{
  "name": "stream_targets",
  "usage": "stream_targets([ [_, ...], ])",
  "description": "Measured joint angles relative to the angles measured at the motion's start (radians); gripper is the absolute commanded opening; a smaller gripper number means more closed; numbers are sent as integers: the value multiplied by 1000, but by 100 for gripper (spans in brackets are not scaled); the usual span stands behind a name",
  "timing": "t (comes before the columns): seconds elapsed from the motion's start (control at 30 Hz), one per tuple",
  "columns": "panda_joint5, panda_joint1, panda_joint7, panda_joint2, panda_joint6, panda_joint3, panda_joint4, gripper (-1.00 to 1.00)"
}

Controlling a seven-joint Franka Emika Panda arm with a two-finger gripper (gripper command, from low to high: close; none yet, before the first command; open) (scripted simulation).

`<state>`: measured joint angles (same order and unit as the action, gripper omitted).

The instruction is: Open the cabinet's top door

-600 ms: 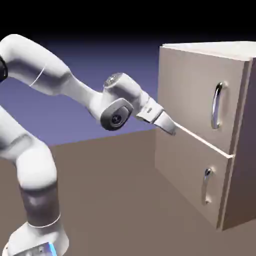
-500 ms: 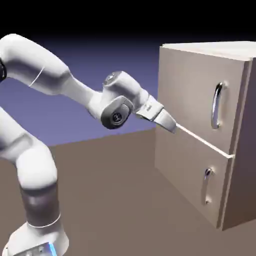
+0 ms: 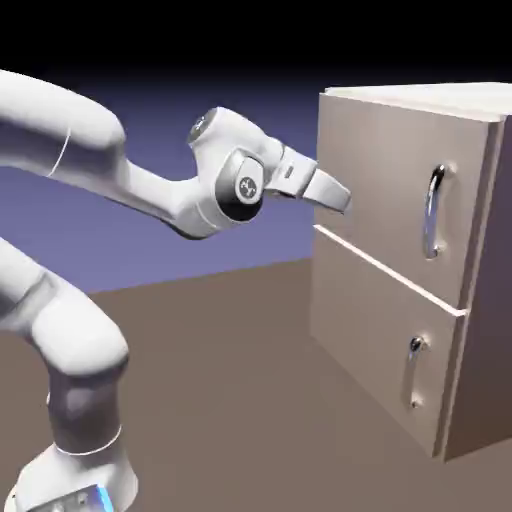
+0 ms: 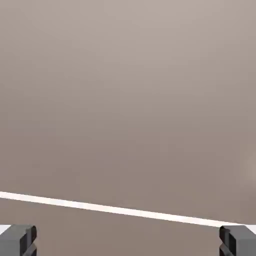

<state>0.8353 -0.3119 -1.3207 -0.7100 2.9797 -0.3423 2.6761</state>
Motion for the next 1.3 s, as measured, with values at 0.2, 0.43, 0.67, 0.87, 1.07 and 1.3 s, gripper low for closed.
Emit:
stream_targets([
  [0.2,261,-94,-181,-44,-18,-107,-42,100],
  [0.43,565,-203,-392,-95,-39,-232,-91,100],
  [0.67,870,-312,-604,-146,-60,-356,-139,100],
  [0.87,1131,-406,-785,-189,-78,-463,-181,100],
  [1.07,1392,-500,-966,-233,-95,-570,-223,100],
  [1.3,1696,-609,-1177,-284,-116,-695,-272,100],
])
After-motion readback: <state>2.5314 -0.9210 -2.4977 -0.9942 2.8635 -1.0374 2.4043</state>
